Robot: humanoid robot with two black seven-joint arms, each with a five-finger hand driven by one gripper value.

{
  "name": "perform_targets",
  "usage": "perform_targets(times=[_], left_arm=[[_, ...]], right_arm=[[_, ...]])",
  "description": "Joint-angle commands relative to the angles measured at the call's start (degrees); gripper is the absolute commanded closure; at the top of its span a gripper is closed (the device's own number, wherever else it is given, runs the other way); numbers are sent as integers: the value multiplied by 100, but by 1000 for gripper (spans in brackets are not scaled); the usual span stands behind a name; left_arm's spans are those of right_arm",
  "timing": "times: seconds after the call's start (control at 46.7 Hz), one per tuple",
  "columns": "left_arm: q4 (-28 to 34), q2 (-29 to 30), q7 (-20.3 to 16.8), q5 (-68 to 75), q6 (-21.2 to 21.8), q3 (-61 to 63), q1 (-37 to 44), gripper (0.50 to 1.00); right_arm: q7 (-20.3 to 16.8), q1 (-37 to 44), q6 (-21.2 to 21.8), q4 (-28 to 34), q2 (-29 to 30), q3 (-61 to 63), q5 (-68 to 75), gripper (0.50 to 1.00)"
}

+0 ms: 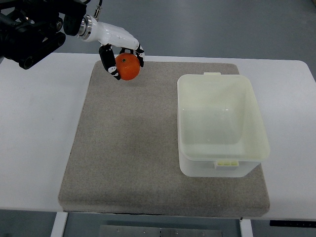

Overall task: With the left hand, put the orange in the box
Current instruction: 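Lift the orange with the left hand and carry it toward the box, then lower the orange into the box and open the left hand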

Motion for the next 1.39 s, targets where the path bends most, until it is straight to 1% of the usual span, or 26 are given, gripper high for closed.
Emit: perform_targets(times=[0.0,0.064,0.214,0.279,0.471,0.621,0.793,0.9,0.964,1.136,1.286,1.371], left_arm=[[-82,-20,1,-11,18,1,-96,1000],[-293,-37,1,-20,140,1,-228,1000],[-908,50,1,-20,571,-17,-474,1000],[-1101,85,1,-46,659,-69,-580,1000],[-1813,182,1,-28,616,-552,-668,1000],[-2437,191,1,-37,615,-641,-694,1000],[-2903,112,1,-46,624,-816,-694,1000],[-3027,24,1,-55,651,-1062,-685,1000],[-3027,-125,1,-98,651,-1203,-642,1000],[-3018,-336,1,-134,659,-1221,-528,1000],[-2878,-512,1,-90,659,-1168,-378,1000],[-2650,-705,1,-81,659,-1151,-211,1000]], right_arm=[[-1,0,0,3,0,0,0,574],[-1,0,0,3,0,0,0,574],[-1,0,0,3,0,0,0,574],[-1,0,0,-6,0,0,0,574],[-1,0,0,-5,0,0,0,574],[-1,0,0,3,0,0,0,574],[-1,0,0,3,0,0,0,574],[-1,0,0,-5,0,0,0,574],[-1,0,0,3,0,0,0,574],[-1,0,0,3,0,0,0,574],[-9,0,0,-5,0,0,0,574],[-1,0,0,-6,0,0,0,574]])
